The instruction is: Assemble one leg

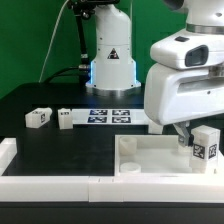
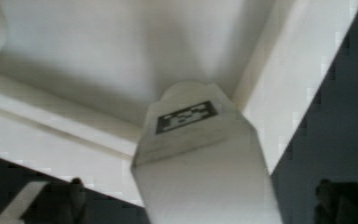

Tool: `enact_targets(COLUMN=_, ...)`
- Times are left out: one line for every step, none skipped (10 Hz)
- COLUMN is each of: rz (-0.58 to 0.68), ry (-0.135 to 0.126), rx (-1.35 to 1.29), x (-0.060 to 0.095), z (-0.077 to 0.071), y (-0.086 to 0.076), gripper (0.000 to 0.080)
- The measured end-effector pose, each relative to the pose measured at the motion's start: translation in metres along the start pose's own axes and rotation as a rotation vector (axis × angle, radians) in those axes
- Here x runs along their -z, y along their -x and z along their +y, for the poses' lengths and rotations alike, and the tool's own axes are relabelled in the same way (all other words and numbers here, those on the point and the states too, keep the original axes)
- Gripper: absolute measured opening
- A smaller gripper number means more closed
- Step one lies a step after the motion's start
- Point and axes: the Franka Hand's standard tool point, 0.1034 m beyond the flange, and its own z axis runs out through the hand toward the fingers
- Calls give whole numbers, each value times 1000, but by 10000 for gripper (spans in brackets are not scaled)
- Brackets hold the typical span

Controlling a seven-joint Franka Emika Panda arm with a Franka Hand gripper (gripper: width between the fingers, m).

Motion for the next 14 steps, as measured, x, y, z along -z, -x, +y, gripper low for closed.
enact_targets(rz=1, ry=0, rx=-22, x=0, z=0, y=0, gripper=649)
enact_targets(rz=0, ry=-1, rx=-22, x=-1, z=0, y=0, gripper=522)
enact_targets(rz=0, ry=-1, rx=-43, x=-1, z=0, y=0, gripper=383)
enact_targets(rz=0, ry=-1, rx=-69, x=-1, z=0, y=0, gripper=383)
enact_targets(rz=1, ry=-1, rx=-68, x=-1, z=1, y=0, gripper=290)
enact_targets(rz=2, ry=-8, rx=-162, x=-1, z=-1, y=0, gripper=290)
enact_targets(rz=6, ry=-16, rx=-288, x=-1, z=0, y=0, gripper=290)
enact_targets(rz=20, ry=-44, rx=-433, x=-1, z=4, y=-1, gripper=290)
enact_targets(rz=18, ry=-43, rx=-594, x=-1, z=4, y=-1, gripper=290)
enact_targets(rz=13, ry=-38, rx=-713, x=-1, z=4, y=-1, gripper=290)
enact_targets(rz=8, ry=-34, rx=-786, x=-1, z=7, y=1, gripper=290)
enact_targets(rz=7, ry=-28, rx=-944, x=-1, z=12, y=3, gripper=294)
enact_targets(rz=3, ry=-19, rx=-1037, x=0, z=16, y=5, gripper=294)
enact_targets(rz=2, ry=-14, rx=-1100, x=0, z=18, y=6, gripper=300)
